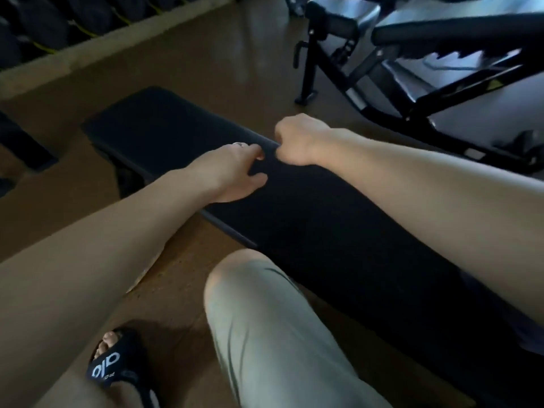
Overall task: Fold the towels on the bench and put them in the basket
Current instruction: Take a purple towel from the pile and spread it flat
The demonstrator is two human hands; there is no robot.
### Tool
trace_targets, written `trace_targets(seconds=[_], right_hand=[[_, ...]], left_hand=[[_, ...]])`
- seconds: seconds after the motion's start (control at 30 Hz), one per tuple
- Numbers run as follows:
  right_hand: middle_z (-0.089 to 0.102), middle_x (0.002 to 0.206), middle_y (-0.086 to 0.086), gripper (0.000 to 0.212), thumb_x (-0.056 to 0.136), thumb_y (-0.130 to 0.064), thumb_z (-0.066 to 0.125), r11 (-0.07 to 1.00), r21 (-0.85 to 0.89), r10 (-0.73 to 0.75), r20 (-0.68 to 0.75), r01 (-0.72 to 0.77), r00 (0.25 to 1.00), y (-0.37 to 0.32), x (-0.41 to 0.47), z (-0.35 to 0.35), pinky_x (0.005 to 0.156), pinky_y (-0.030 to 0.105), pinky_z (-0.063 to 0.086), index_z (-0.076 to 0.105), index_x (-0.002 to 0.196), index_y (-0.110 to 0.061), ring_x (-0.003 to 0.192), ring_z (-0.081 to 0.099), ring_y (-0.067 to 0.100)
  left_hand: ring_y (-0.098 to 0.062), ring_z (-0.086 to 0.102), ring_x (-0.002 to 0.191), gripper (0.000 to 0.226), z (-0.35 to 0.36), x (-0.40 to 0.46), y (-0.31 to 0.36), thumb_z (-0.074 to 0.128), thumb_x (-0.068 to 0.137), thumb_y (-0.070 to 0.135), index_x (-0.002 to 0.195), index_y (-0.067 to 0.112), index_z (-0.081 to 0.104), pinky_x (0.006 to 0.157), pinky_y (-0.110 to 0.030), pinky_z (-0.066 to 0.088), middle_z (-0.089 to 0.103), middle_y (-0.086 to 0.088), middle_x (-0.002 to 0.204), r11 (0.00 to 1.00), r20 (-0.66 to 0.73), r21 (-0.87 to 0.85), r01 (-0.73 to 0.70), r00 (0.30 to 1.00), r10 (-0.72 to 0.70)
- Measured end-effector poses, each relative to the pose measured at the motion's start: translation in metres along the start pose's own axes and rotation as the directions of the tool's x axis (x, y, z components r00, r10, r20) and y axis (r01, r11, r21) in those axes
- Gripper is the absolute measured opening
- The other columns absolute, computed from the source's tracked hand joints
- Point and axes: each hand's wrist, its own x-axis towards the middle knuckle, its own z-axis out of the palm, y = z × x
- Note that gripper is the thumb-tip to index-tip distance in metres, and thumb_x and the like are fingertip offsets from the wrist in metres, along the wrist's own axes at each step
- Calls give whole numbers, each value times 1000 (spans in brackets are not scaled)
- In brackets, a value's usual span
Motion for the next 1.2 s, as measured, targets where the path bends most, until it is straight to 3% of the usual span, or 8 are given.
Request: trace_targets(seconds=[0.27,0.4,0.57,0.67,0.77,0.83,1.0,1.2], right_hand=[[64,96,6,13,98,-24,60,946,-65,321,56,-318,945,154,-106,23,57,31,45,66,103,-14,76,61,23],[60,119,9,32,95,-32,61,893,-201,413,16,-402,911,192,-143,27,90,45,46,61,124,-19,111,56,31],[66,110,8,47,84,-32,69,845,-316,534,456,-432,712,214,-170,24,85,38,53,64,127,-14,92,64,27],[64,126,13,46,91,-29,67,838,-413,545,594,-357,592,219,-173,33,94,40,52,60,132,-8,109,65,31],[61,100,14,15,101,-16,59,832,-374,553,500,-411,666,225,-174,44,102,42,48,62,98,-1,103,55,25],[53,85,9,27,104,-19,55,837,-418,535,488,-353,690,226,-173,49,105,38,45,56,79,-7,94,52,23],[66,82,10,5,80,-14,72,911,-216,410,398,-351,821,222,-174,42,71,35,50,70,78,-10,73,59,28],[69,83,11,15,84,-13,60,896,144,388,211,-421,897,218,-168,30,61,29,47,74,85,-8,71,60,26]], left_hand=[[-11,53,124,53,53,-9,167,66,92,55,136,28,54,102,-31,45,55,8,133,938,270,-253,-238,913,305],[-14,54,122,65,85,-15,215,66,90,57,144,27,46,103,-37,49,54,6,135,915,317,-308,-262,878,358],[-18,54,123,75,110,-15,250,69,89,56,150,26,39,101,-37,50,52,0,141,910,320,-352,-219,886,337],[-18,55,123,77,116,-13,259,71,88,55,152,25,38,97,-34,50,53,0,140,898,322,-411,-156,897,303],[-16,58,118,80,118,-14,266,73,86,55,151,24,38,94,-31,51,55,2,137,856,335,-513,-59,905,263],[-15,59,115,82,120,-16,269,75,82,57,149,25,40,98,-34,52,56,3,134,823,340,-569,-6,909,242],[-9,61,102,71,129,-23,275,83,76,51,131,23,49,92,-34,55,64,6,114,741,334,-669,54,913,235],[-12,62,105,63,117,-13,259,89,70,39,117,20,52,96,-42,54,65,3,114,675,199,-737,43,967,156]])
